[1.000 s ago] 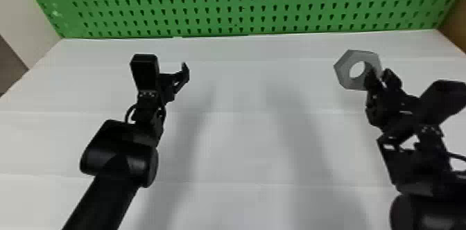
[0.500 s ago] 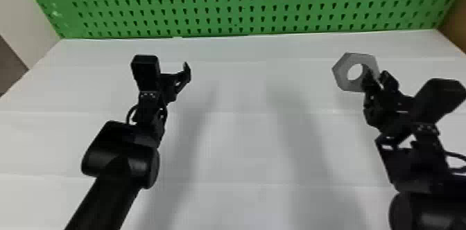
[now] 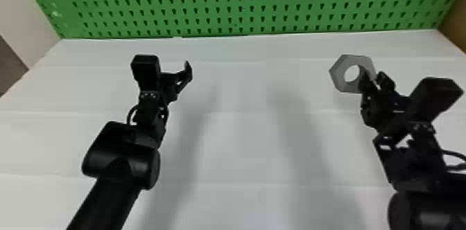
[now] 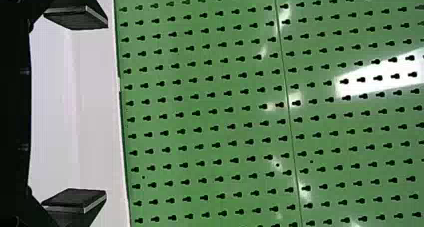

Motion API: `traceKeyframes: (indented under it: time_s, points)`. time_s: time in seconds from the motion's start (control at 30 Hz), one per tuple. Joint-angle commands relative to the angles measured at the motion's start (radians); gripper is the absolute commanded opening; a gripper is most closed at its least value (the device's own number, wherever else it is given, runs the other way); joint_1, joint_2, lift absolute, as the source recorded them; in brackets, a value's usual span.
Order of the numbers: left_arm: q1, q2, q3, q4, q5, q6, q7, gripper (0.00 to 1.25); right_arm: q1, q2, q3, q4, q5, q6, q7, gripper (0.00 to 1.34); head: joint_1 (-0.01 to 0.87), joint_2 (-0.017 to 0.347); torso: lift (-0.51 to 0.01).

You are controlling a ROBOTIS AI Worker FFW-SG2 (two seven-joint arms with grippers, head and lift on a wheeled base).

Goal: Pick up the hex nut

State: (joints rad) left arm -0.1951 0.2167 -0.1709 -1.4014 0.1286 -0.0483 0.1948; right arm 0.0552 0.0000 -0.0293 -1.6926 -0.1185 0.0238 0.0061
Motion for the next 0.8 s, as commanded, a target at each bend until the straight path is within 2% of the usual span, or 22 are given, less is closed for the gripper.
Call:
traceKeyframes:
  time_s: [0.0,0.77]
  points:
    - [0.000,-0.002,-0.004,-0.001,0.002,0.001,0.000,1.16,0.000,0.001,0.000,-0.001,0.003,0.002,0.000,0.29,0.785,0.149,-0.091]
    - [0.000,-0.002,-0.012,-0.008,0.006,0.001,-0.002,1.16,-0.003,0.001,0.005,-0.010,0.020,0.030,-0.001,0.29,0.785,0.149,-0.091]
